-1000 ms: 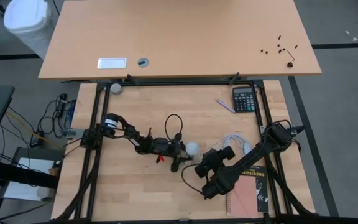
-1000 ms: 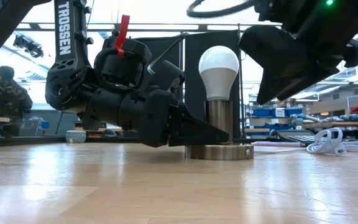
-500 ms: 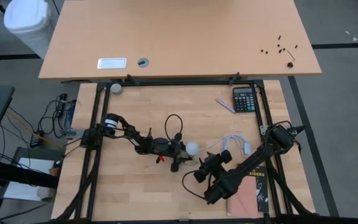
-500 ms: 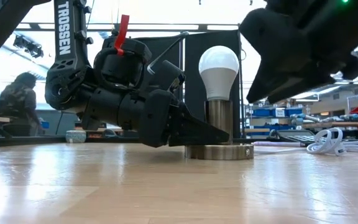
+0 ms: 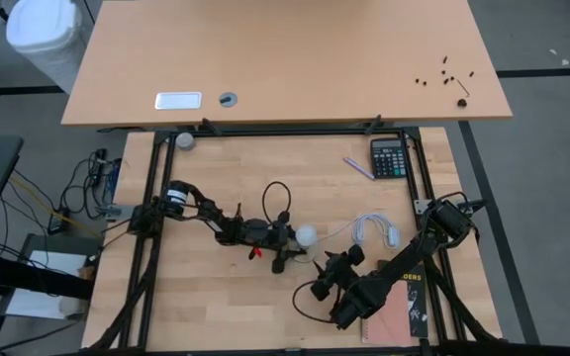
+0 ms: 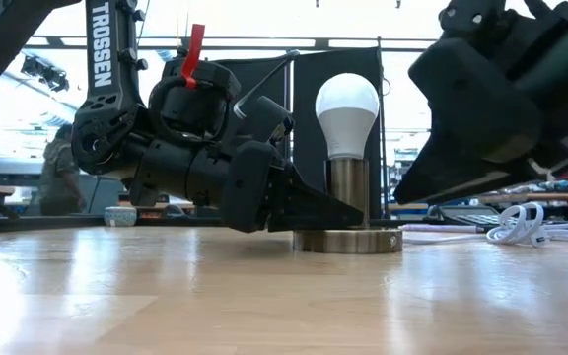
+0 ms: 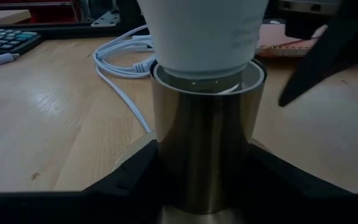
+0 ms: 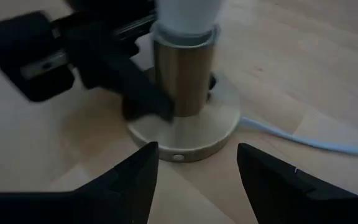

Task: Screw lightbulb
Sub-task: Remove the light bulb from the lamp

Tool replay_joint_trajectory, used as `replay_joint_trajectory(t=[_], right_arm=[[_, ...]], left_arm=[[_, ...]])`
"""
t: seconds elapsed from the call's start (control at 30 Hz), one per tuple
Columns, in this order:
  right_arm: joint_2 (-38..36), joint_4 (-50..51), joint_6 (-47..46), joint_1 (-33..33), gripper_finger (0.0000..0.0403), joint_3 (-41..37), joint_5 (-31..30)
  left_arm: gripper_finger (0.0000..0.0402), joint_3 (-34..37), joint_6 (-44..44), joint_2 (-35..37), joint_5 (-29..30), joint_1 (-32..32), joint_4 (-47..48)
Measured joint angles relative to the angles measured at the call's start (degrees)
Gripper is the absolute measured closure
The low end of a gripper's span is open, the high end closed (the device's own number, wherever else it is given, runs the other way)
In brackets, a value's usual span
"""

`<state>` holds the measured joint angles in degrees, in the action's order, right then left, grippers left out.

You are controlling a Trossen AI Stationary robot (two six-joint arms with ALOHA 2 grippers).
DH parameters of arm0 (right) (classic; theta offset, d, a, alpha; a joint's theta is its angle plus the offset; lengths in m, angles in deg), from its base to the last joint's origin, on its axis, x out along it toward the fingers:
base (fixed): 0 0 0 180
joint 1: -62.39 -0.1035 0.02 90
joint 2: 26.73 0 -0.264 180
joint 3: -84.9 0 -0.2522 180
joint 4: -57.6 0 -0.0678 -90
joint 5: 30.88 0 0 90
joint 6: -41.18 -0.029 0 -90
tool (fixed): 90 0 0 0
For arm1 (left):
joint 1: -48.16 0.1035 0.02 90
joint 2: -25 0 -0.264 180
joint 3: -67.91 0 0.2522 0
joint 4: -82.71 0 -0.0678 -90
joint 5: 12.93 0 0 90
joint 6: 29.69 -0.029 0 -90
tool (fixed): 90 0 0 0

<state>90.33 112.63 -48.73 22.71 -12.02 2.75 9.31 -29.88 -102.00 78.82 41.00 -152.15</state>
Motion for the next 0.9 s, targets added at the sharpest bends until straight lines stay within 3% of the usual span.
replay_joint_trajectory(t=[0.3, 0.57, 0.9], right_arm=[[0.0, -1.7, 18.7, -1.9, 0.0174, -0.4, -1.3], [0.0, -6.0, 9.5, -7.4, 0.0175, -10.0, -14.8], [0.0, -7.8, 5.9, -5.9, 0.0174, -10.7, -21.1]], left_arm=[[0.0203, 0.0, -0.6, -0.1, 0.1, 0.0, -1.0], [0.0203, 0.1, -2.0, -0.2, 2.7, 0.0, -3.4], [0.0203, -0.1, 4.1, 0.0, 5.0, 0.0, -1.0]])
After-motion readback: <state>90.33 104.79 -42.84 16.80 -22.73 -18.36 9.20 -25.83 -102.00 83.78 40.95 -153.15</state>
